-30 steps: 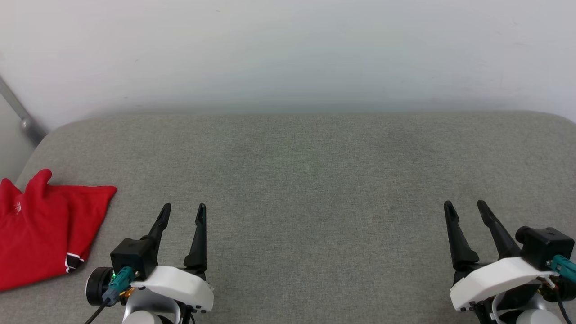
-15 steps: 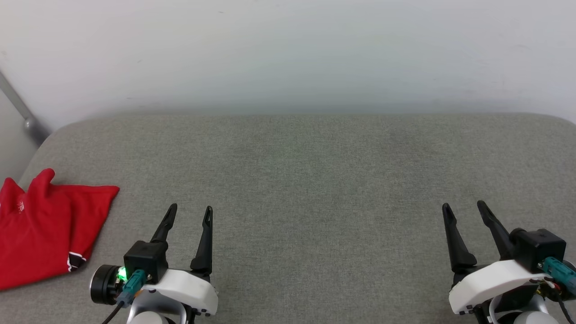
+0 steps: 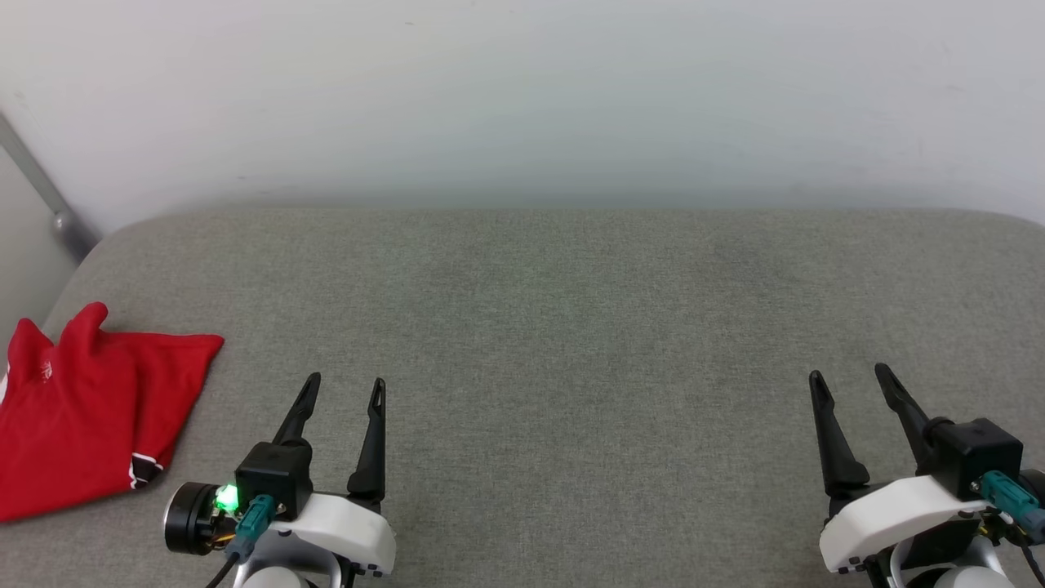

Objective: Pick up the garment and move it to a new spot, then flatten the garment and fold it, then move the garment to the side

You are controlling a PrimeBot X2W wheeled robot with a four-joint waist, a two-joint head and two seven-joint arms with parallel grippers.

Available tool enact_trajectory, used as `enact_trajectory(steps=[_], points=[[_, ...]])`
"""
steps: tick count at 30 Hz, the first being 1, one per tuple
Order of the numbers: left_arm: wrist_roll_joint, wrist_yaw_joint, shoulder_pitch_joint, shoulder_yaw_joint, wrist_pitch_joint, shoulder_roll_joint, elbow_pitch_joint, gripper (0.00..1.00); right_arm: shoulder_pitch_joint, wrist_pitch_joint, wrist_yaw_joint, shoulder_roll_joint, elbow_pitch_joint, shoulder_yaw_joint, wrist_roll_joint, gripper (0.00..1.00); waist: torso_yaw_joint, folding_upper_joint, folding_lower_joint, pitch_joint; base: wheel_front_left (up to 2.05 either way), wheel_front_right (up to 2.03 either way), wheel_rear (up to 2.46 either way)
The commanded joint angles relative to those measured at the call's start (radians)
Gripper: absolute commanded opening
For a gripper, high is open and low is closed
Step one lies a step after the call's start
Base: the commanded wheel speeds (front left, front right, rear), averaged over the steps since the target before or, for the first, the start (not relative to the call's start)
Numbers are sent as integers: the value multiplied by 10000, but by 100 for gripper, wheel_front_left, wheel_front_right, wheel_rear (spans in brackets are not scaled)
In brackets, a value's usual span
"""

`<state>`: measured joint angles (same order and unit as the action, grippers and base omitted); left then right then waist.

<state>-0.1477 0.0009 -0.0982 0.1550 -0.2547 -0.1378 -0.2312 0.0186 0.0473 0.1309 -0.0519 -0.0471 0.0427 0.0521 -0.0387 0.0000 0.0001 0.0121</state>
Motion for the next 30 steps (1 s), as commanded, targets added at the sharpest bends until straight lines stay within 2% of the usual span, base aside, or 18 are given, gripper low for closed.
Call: enact_trajectory(steps=[1, 18, 23, 30], points=[[218, -18, -122, -18, -77, 24, -27, 100, -73, 85, -3, 27, -19, 5, -191, 100, -10, 0, -1, 5, 0, 0, 0], [-20, -177, -235, -259, -108, 207, -424, 100, -75, 255, -3, 28, -295, 100, 9, 100, -279, 0, -1, 24, 0, 0, 0], [-129, -169, -339, -352, -108, 314, -499, 100, -104, 276, -3, 28, -262, 119, 54, 100, -808, 0, -1, 18, 0, 0, 0], [-205, -162, -475, -552, -108, 330, -633, 100, -171, 198, -3, 25, -31, -7, 101, 100, -2111, 0, -1, -63, 0, 0, 0]])
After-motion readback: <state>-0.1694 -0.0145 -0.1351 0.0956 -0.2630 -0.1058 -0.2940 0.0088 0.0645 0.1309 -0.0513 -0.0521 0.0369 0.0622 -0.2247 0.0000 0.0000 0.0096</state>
